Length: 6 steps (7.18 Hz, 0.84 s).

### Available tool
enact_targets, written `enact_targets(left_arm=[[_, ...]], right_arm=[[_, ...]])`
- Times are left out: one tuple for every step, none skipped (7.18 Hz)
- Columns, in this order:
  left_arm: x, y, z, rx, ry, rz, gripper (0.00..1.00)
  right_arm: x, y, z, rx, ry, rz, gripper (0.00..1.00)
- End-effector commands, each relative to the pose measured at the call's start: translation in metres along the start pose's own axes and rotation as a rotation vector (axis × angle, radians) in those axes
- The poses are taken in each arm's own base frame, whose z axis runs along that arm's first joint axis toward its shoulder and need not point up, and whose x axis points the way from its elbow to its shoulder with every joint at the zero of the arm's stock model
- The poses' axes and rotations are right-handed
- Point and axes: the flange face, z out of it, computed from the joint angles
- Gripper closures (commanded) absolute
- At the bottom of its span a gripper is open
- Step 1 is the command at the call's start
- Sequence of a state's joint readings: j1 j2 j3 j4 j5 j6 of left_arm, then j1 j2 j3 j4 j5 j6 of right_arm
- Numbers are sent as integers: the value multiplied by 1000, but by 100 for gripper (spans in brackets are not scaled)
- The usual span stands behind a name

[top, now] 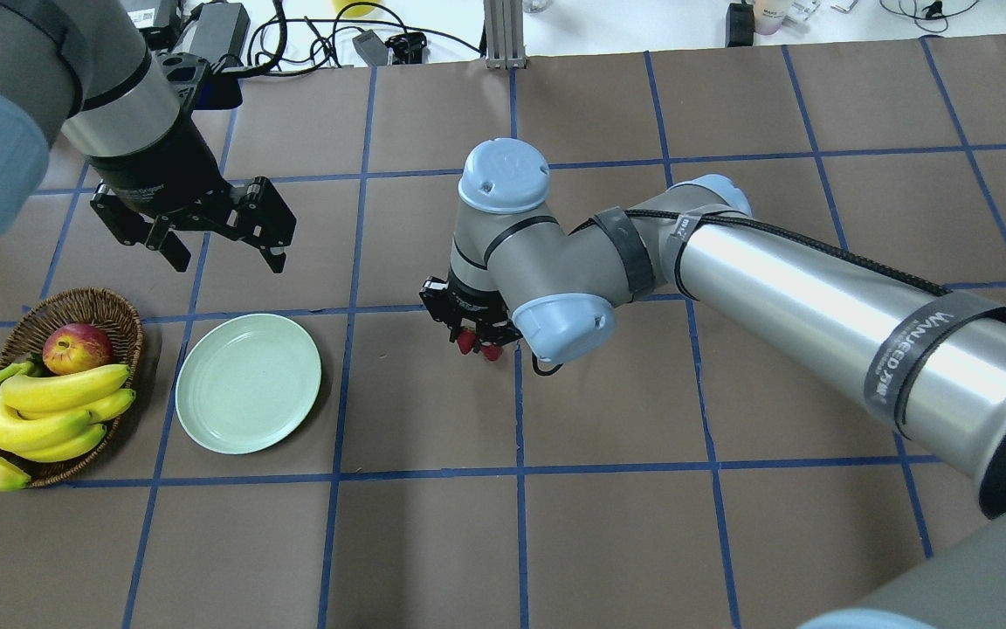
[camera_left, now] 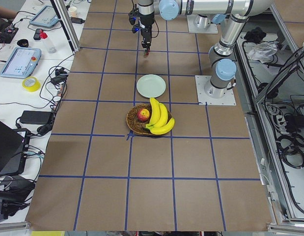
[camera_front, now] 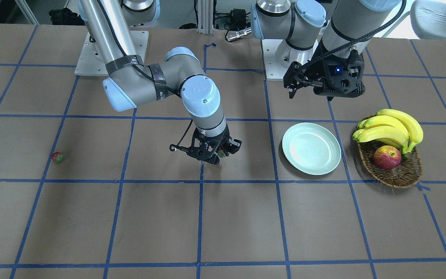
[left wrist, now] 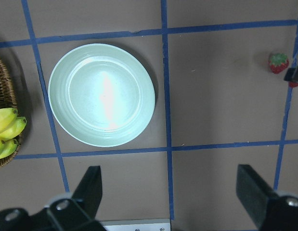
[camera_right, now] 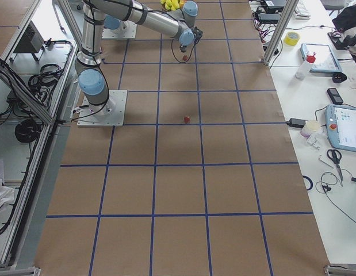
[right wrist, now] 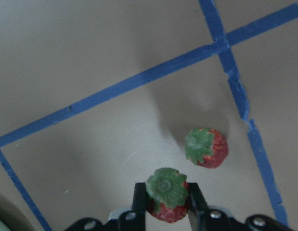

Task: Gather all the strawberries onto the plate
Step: 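Carry the second strawberry beside the first and release it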

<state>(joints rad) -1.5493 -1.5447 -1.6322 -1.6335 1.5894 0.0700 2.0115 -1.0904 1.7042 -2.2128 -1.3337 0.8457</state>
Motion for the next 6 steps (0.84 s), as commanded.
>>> enact_targets(left_arm=[[0,0,1,-2,0,1,0],[2,1,5,-12,1,2,0],[8,5,10,-20,-7,18,0],[9,5,10,-19,-7,19,0],[9,5,10,-19,-7,19,0],[9,4,8,-10,-7,19,0]], right_arm=[[-17,-7,20,-38,-23,12,70],[-18,-3,30,-43,-6,5,68],[-14,-1,35,-45,8,7,51],[-13,0,38,-49,13,8,30],[-13,0,37,-48,12,8,22],[-14,0,35,-47,8,7,19]])
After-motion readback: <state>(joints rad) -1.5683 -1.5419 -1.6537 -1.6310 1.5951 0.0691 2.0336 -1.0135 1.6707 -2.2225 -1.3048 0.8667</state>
